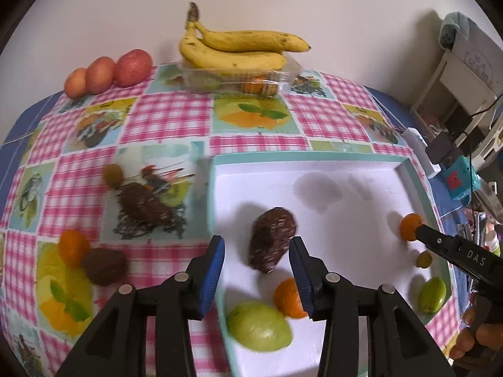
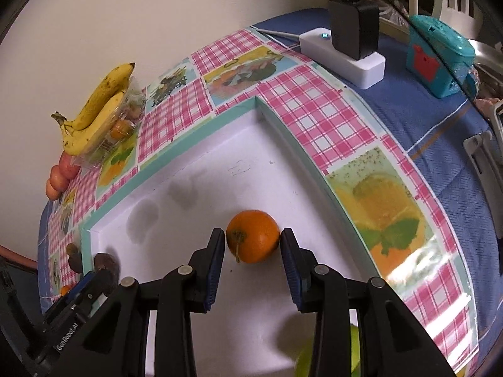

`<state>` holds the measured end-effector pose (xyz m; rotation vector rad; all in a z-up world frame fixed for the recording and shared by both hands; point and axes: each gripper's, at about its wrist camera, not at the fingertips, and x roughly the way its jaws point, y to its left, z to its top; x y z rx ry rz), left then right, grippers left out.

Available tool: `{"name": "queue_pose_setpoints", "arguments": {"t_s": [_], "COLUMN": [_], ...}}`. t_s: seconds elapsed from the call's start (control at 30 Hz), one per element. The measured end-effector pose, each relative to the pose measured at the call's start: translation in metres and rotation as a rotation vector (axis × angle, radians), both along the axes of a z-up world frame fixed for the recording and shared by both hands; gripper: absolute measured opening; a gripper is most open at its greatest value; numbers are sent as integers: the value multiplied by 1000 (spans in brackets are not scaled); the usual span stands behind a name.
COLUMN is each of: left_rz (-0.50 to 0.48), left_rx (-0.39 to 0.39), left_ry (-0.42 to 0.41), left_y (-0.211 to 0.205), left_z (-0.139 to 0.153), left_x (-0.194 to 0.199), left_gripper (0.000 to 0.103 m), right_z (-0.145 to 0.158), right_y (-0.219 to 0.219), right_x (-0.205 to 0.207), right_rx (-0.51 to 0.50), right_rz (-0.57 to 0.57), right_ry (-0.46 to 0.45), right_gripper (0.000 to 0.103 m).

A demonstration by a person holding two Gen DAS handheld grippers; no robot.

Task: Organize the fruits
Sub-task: 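Carry the orange and the dark brown fruit over the tray with both grippers, then open both grippers over the tray to drop the orange and brown fruit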

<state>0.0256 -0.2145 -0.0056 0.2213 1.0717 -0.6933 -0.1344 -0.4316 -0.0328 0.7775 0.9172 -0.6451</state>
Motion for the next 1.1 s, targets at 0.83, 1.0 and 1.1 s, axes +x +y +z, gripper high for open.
{"name": "queue_pose_setpoints", "arguments": {"t_s": [0.83, 1.0, 1.1], "left_rz": [477, 518, 536], "left_rx": [177, 137, 120], "left_ry": [74, 99, 97], "left_y": [128, 143, 151], "left_z": [-13, -8, -1], "left_x": [47, 55, 62], "left_gripper": [103, 103, 103], "right_z": [23, 21, 20], "right_y": [84, 93, 102], "right_x": [18, 27, 34], "right_rx": [-143, -150, -161], "right_rz": [177, 196, 212], "right_ry": [115, 123, 121], "right_gripper": [80, 80, 80]}}
